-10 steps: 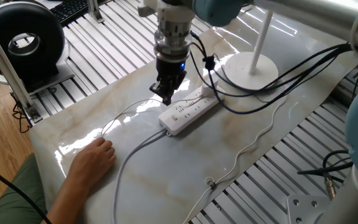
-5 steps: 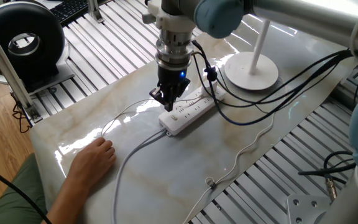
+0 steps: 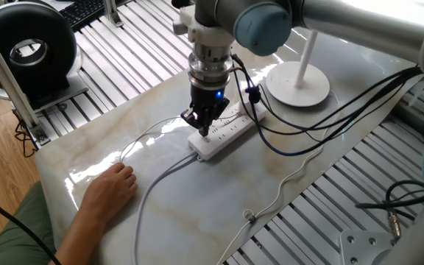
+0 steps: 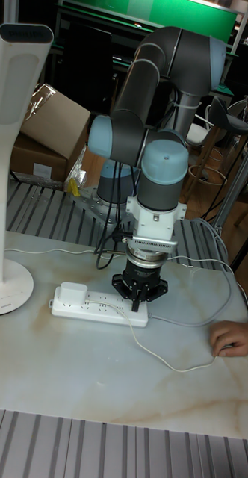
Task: Plug in the power cord of the desk lamp, turn on the socket, and light up the desk lamp
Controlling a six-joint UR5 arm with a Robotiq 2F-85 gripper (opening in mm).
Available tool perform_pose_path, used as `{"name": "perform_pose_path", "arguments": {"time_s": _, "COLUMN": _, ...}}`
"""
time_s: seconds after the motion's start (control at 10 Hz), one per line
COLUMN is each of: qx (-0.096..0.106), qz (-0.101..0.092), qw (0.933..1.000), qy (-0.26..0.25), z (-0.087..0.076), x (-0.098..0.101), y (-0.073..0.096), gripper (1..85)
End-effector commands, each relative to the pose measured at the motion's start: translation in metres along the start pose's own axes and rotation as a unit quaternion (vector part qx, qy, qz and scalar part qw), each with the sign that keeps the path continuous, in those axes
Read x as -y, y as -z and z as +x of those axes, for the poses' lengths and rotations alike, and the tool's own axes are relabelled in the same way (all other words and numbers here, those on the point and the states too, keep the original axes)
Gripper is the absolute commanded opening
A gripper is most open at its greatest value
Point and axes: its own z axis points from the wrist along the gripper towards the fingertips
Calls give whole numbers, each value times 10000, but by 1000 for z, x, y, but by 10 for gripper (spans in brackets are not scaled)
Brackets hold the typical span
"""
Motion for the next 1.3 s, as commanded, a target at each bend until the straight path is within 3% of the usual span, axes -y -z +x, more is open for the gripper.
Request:
{"name": "perform_pose_path", "arguments": {"time_s": 0.0, "qx": -19, "qz": -3, "qw": 9999, "qy": -99, "z": 6, "x": -1, "y": 0, "gripper": 10}}
{"name": "perform_pose_path", "arguments": {"time_s": 1.2, "qx": -12, "qz": -19, "qw": 10000, "qy": -68, "z": 7, "x": 1, "y": -10, "gripper": 10}}
